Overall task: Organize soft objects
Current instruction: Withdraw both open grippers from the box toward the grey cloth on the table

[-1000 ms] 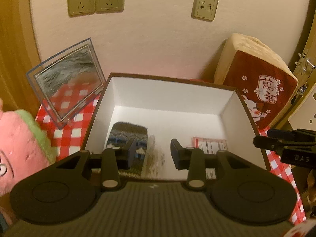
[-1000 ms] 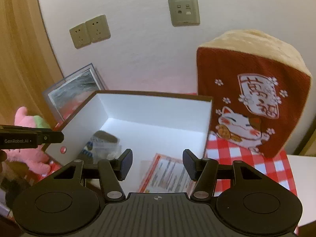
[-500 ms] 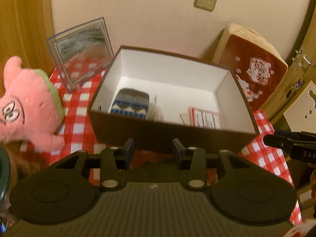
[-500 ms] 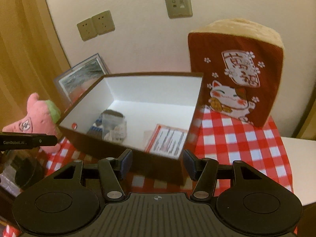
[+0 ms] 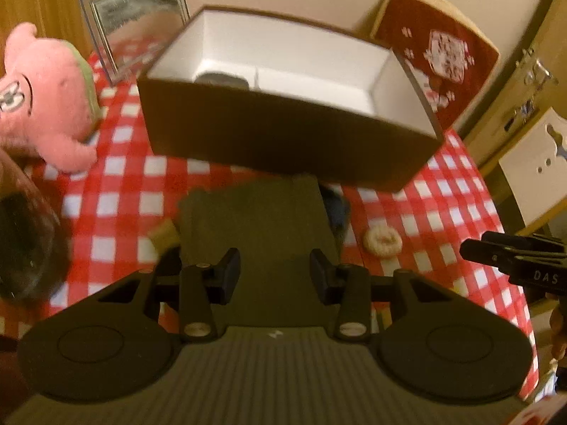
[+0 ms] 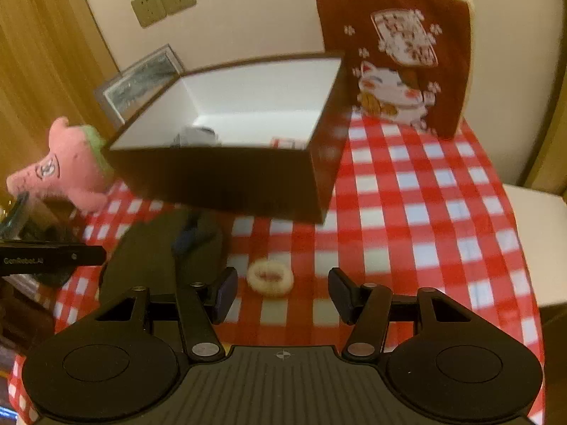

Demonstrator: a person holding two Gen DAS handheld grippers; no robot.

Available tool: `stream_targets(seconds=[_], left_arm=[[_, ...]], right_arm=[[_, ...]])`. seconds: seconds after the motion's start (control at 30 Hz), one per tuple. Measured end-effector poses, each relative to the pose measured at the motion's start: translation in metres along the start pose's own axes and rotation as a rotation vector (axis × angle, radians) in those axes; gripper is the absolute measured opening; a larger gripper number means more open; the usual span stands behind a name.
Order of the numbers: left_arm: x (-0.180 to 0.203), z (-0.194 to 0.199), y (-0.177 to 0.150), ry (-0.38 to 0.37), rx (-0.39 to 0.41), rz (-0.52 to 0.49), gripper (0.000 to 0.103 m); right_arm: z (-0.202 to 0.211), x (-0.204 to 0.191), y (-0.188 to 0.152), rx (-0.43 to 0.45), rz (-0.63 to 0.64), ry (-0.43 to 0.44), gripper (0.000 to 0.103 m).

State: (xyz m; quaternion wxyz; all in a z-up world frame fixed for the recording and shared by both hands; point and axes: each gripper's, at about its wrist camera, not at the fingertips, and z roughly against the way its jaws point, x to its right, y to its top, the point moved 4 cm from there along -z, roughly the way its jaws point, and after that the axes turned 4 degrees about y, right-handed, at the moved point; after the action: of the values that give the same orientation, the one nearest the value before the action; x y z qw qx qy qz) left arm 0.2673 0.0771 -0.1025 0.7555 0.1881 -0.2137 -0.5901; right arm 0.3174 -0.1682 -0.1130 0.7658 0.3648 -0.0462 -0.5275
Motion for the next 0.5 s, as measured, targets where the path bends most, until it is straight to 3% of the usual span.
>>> stream_targets(seconds=[0.33,0.5], left_arm=[[0.027,-0.006,-0.029,-0.022,-0.058,-0.028,0.040],[0.020,-0.001,-0.038,-0.002,-0.060,-0.005,0.040]], right_arm=[[0.001,0.004,-0.027,-0.044,-0.028,0.006,0.057],[-0.002,-0.001,-0.032,-0.052,-0.027,0.036,0.057]])
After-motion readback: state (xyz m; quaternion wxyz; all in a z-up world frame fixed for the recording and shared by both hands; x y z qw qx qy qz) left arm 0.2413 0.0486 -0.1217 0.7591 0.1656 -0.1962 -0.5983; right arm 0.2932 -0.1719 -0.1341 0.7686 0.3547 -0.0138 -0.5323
